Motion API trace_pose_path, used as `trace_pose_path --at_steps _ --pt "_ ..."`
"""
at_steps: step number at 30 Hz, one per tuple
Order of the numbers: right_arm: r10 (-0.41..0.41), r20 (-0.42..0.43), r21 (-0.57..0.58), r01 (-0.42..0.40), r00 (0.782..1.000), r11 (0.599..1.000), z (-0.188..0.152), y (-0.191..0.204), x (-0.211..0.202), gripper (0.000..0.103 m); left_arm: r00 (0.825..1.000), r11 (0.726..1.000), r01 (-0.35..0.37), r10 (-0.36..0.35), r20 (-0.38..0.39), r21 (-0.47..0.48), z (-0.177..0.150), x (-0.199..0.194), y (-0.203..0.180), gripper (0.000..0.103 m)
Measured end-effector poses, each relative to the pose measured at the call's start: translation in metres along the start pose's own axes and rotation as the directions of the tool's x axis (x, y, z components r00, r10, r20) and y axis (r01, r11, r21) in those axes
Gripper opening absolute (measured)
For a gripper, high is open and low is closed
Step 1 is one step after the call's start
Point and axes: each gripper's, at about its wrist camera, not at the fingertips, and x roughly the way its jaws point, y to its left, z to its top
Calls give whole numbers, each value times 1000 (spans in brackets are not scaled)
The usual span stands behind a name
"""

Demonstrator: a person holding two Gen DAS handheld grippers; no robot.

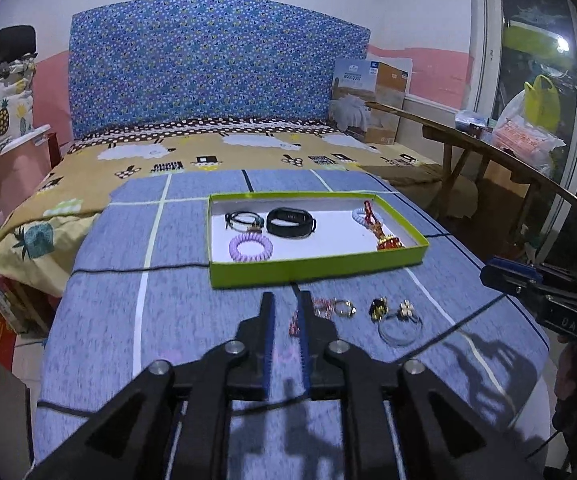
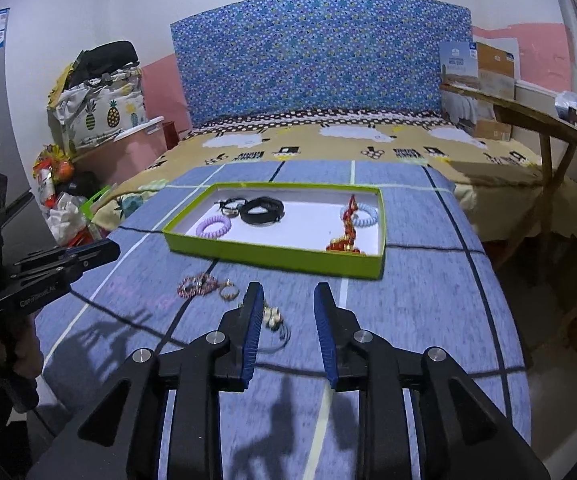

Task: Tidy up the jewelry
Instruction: 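Move both tools back toward the remaining jewelry beside the box, then grasp the pink rhinestone hair clip with the left tool while the right tool grasps the grey flower hair tie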

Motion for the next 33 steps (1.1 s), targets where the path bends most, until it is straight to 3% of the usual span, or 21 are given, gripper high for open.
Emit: trace_pose_path --at_steps 13,19,25,33 --pt "14 -38 -4 -14 999 1000 -12 1 4 27 999 1000 16 -16 -28 5 -9 3 -2 20" --pt "20 -58 0 -20 998 1000 -14 2 11 27 998 999 28 -28 -52 16 -9 12 -5 25" --pt "32 -82 0 -33 996 999 -16 2 21 27 996 998 46 -43 -81 42 -9 26 -11 38" --pt "45 -126 -15 -48 991 999 -17 2 42 27 988 994 70 -57 -141 88 -8 52 -18 40"
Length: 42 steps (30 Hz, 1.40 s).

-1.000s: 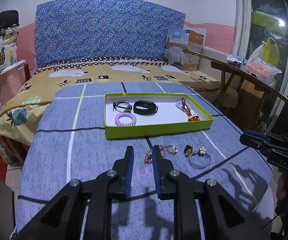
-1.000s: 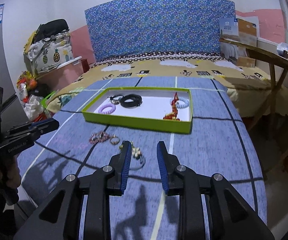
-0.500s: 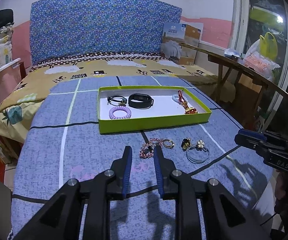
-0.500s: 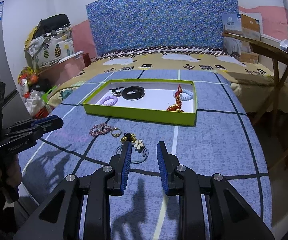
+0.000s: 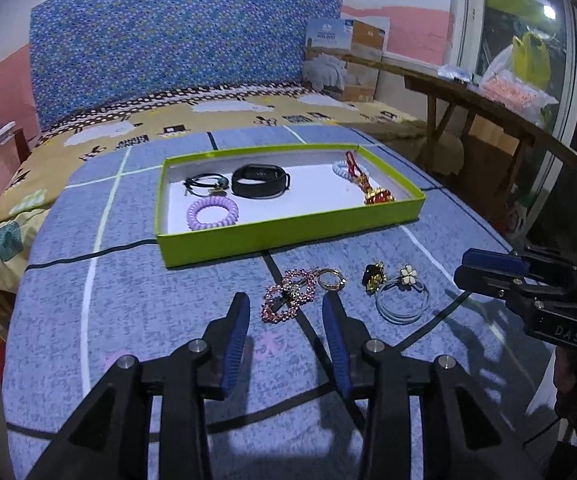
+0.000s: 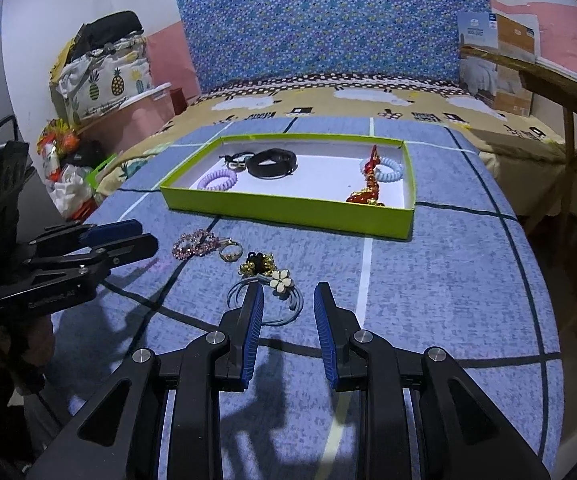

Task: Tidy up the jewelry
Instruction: 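Grasp the pink rhinestone hair clip with the left tool while the right tool grasps the grey flower hair tie, then carry the hair clip and hair tie into the green box and open both tools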

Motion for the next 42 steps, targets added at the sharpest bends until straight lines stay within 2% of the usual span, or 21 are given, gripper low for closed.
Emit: trace_pose_path --at_steps 17,26,29,30,32,42 --pt "7 -108 -66 -14 994 998 6 1 43 27 987 997 49 -40 -156 52 12 47 -3 41" --pt "10 -139 -88 -22 990 996 6 5 52 27 986 994 17 1 -164 112 12 51 -11 41" --pt "6 -140 -101 -21 990 995 6 7 52 26 987 993 10 9 -163 116 12 50 -11 37" --pt "3 -138 -104 -18 990 994 5 8 52 20 987 993 7 12 -162 118 11 50 -11 37" --pt "-3 -138 -109 -12 990 994 4 9 51 13 987 992 -4 24 -159 124 11 49 -12 37" --pt "4 -104 -70 -11 995 997 -1 4 37 8 994 996 -24 32 -100 81 4 27 -7 36"
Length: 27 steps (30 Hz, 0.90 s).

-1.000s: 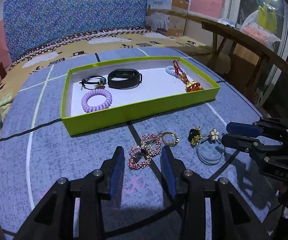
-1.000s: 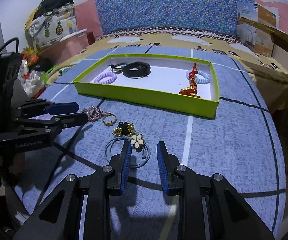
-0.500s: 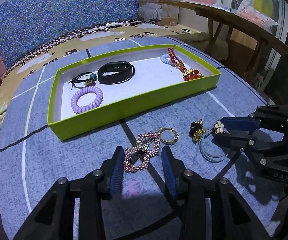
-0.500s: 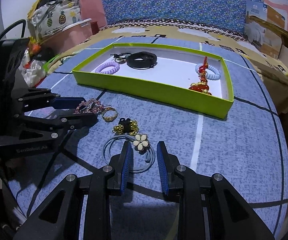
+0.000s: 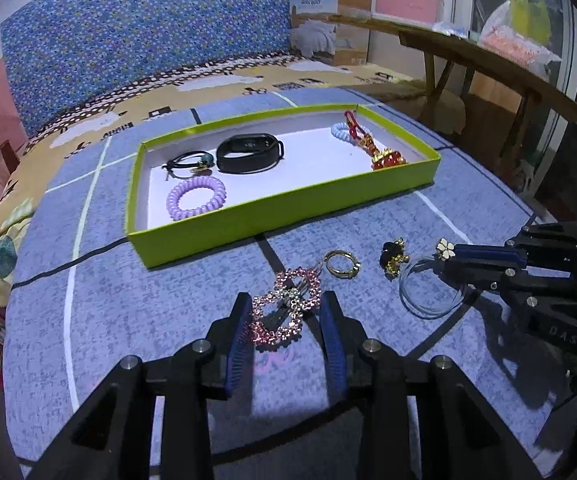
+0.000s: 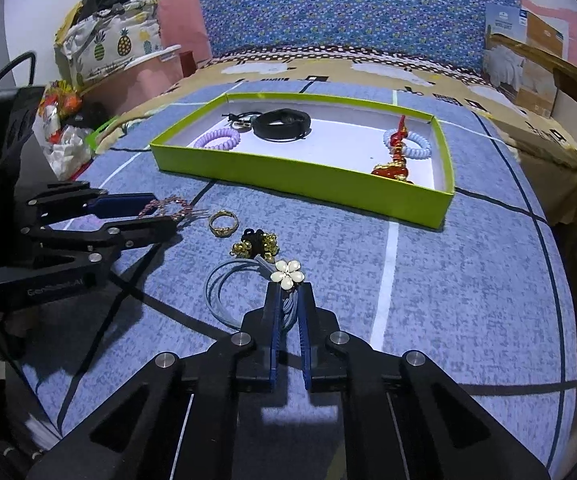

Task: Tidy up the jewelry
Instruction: 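Carry the hair clip and hair tie into the green box and open both tools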

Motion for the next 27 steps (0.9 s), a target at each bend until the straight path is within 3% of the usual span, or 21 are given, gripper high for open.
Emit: trace_pose_path --at_steps 12,27 --pt "-10 61 32 8 998 999 -3 -1 -25 8 997 994 23 -15 82 -105 -12 -31 10 36" --pt "-27 113 66 19 993 998 -1 -5 -45 8 991 992 26 -9 132 -127 -11 -49 9 36"
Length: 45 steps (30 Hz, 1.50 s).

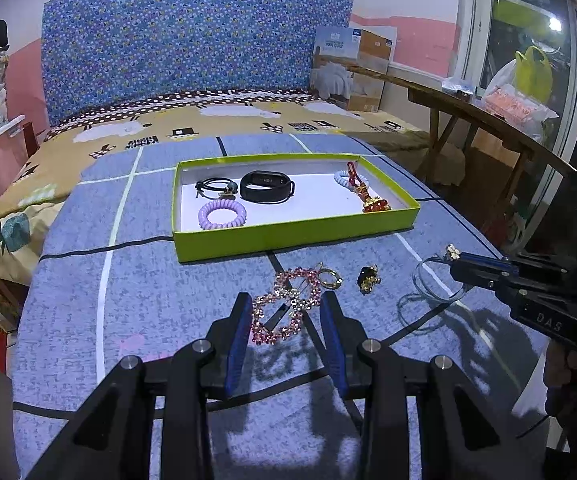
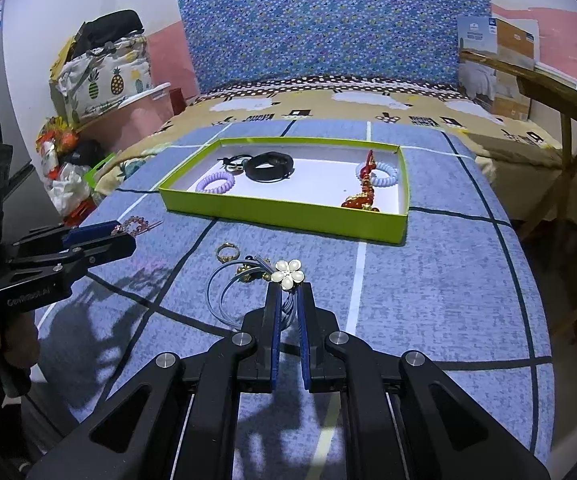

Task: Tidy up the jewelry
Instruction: 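Carry the hair clip and hair tie into the green box and open both tools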

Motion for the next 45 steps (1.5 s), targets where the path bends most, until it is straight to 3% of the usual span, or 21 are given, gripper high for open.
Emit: trace_pose_path --at_steps 22,45 --pt "-10 37 3 10 999 1000 41 -18 19 8 999 999 -19 17 35 33 45 30 3 36" --pt "-31 -32 3 31 999 1000 97 -50 101 8 1000 998 -4 6 -26 57 77 97 13 36"
